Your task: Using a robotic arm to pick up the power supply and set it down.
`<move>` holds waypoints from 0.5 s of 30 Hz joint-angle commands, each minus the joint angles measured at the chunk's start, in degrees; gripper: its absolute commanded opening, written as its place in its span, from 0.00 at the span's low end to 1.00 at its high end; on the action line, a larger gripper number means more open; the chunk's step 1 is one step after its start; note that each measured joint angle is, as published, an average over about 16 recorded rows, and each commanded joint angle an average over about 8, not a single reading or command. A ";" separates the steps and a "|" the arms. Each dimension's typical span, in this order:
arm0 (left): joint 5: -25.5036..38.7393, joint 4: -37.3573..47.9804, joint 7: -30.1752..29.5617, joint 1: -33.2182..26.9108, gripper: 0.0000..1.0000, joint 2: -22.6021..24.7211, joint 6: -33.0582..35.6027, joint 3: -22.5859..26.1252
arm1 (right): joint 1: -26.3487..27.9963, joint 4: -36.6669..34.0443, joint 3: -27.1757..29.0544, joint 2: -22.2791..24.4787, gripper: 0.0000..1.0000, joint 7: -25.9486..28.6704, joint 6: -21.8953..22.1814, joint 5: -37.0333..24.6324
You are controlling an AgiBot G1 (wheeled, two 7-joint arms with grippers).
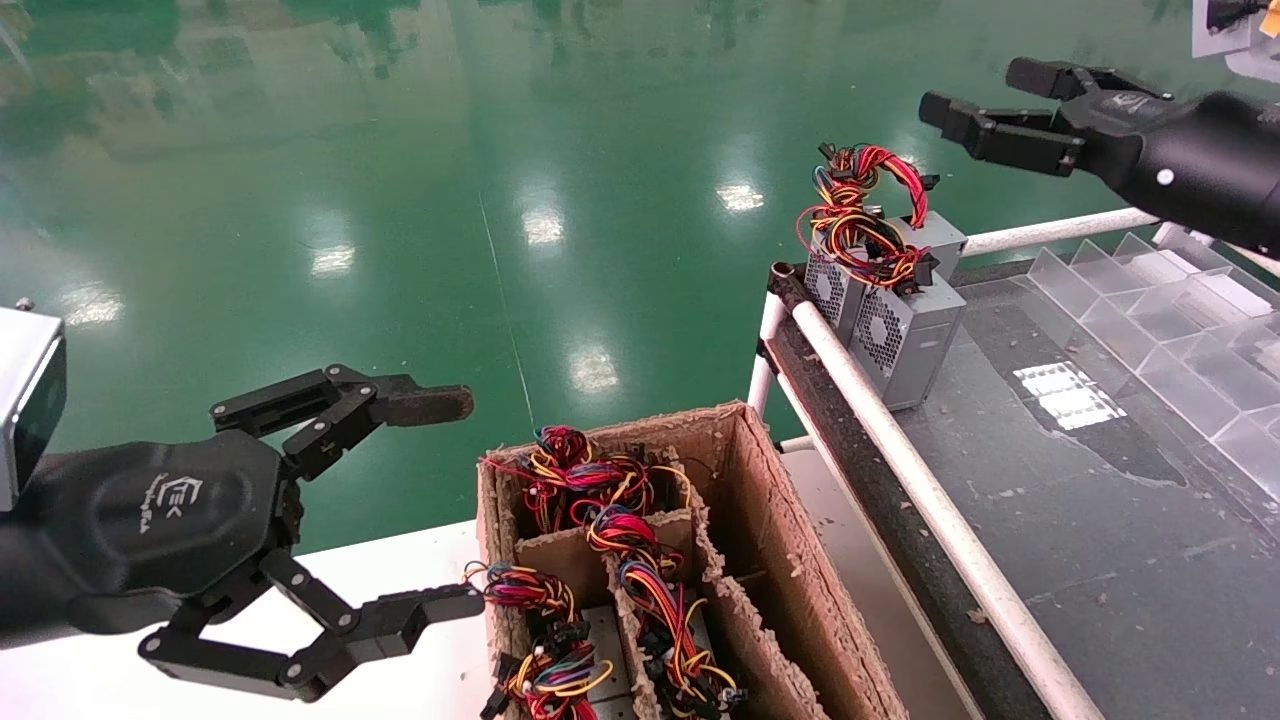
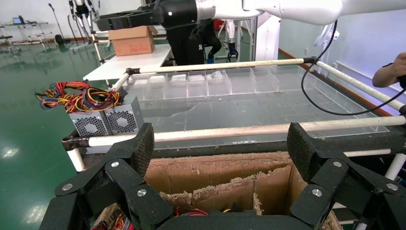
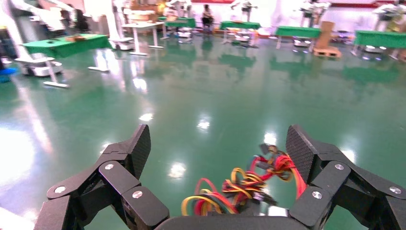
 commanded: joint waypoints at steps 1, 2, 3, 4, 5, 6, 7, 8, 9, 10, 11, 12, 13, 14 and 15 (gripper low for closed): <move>0.00 0.00 0.00 0.00 1.00 0.00 0.00 0.00 | -1.51 2.38 0.51 0.68 1.00 0.42 -0.90 0.57; 0.00 0.00 0.00 0.00 1.00 0.00 0.00 0.00 | -2.28 3.60 0.76 1.03 1.00 0.64 -1.36 0.86; 0.00 0.00 0.00 0.00 1.00 0.00 0.00 0.00 | -3.06 4.82 1.02 1.38 1.00 0.86 -1.82 1.15; 0.00 0.00 0.00 0.00 1.00 0.00 0.00 0.00 | -3.79 5.98 1.27 1.71 1.00 1.07 -2.26 1.43; 0.00 0.00 0.00 0.00 1.00 0.00 0.00 0.00 | -4.56 7.19 1.53 2.06 1.00 1.28 -2.72 1.72; 0.00 0.00 0.00 0.00 1.00 0.00 0.00 0.00 | -5.34 8.41 1.79 2.41 1.00 1.50 -3.17 2.01; 0.00 0.00 0.00 0.00 1.00 0.00 0.00 0.00 | -6.08 9.58 2.03 2.74 1.00 1.71 -3.61 2.29; 0.00 0.00 0.00 0.00 1.00 0.00 0.00 0.00 | -6.85 10.79 2.29 3.09 1.00 1.93 -4.07 2.58; 0.00 0.00 0.00 0.00 1.00 0.00 0.00 0.00 | -7.62 12.01 2.55 3.44 1.00 2.14 -4.53 2.87; 0.00 0.00 0.00 0.00 1.00 0.00 0.00 0.00 | -8.36 13.17 2.80 3.77 1.00 2.35 -4.97 3.15; 0.00 0.00 0.00 0.00 1.00 0.00 0.00 0.00 | -9.13 14.39 3.05 4.12 1.00 2.57 -5.43 3.44; 0.00 0.00 0.00 0.00 1.00 0.00 0.00 0.00 | -9.90 15.60 3.31 4.47 1.00 2.79 -5.89 3.73; 0.00 0.00 0.00 0.00 1.00 0.00 0.00 0.00 | -10.64 16.77 3.56 4.80 1.00 2.99 -6.33 4.00; 0.00 0.00 0.00 0.00 1.00 0.00 0.00 0.00 | -11.02 17.37 3.69 4.97 1.00 3.10 -6.56 4.15; 0.00 0.00 0.00 0.00 1.00 0.00 0.00 0.00 | -11.41 17.98 3.82 5.15 1.00 3.21 -6.79 4.30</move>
